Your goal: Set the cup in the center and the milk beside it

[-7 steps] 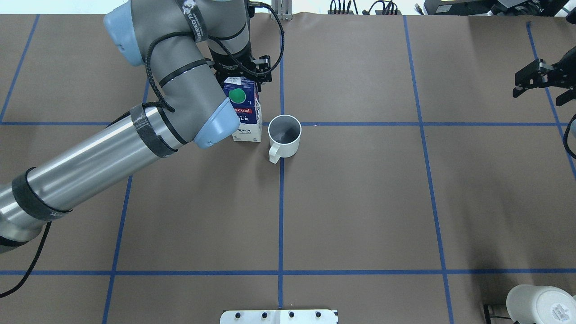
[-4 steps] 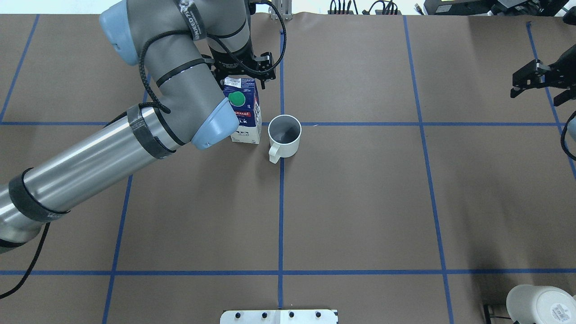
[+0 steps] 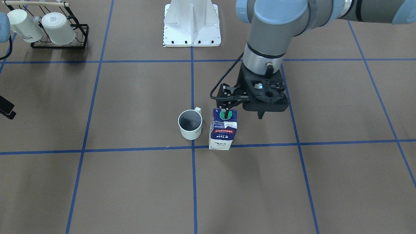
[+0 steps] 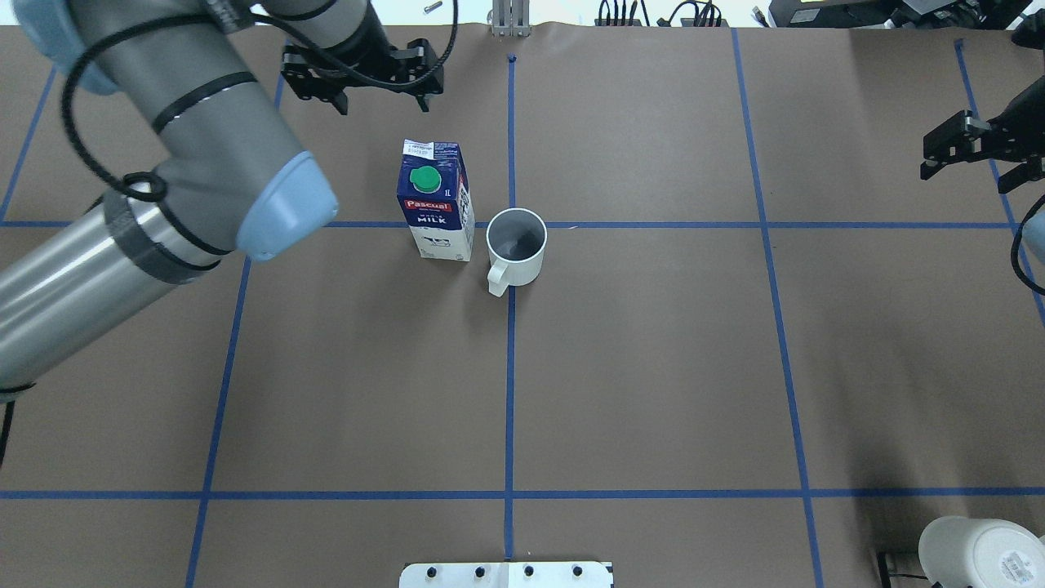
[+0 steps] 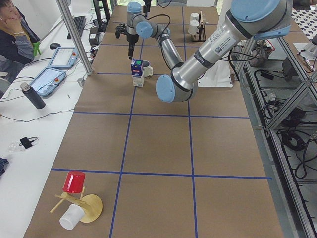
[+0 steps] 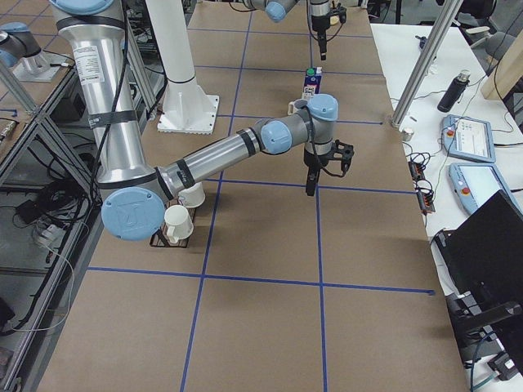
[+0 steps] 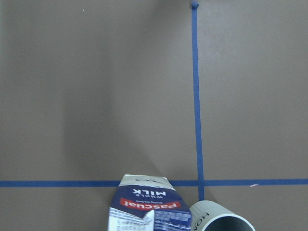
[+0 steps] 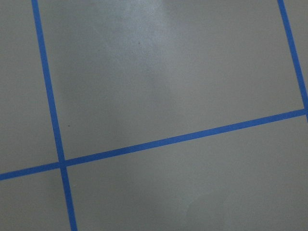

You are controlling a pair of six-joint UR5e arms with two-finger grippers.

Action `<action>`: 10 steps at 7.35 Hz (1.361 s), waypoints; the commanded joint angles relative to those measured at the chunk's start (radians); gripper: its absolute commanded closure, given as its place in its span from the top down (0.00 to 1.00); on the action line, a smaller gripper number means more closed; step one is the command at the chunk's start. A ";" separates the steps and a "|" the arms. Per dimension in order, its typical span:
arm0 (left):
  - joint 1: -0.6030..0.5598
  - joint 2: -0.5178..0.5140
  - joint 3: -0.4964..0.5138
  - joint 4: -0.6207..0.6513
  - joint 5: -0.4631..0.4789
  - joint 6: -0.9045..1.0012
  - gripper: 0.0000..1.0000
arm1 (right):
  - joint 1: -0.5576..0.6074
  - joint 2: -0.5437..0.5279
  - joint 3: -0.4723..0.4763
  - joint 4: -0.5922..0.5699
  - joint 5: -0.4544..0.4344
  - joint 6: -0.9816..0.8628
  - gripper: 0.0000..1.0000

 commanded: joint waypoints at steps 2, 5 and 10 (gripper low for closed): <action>-0.142 0.301 -0.211 0.005 -0.008 0.303 0.98 | 0.038 -0.041 -0.004 0.003 0.002 -0.155 1.00; -0.364 0.477 -0.173 0.004 -0.124 0.721 0.98 | 0.078 -0.068 -0.004 0.011 0.010 -0.232 1.00; -0.624 0.589 0.055 -0.013 -0.386 1.070 0.98 | 0.168 -0.101 -0.001 0.011 0.025 -0.416 1.00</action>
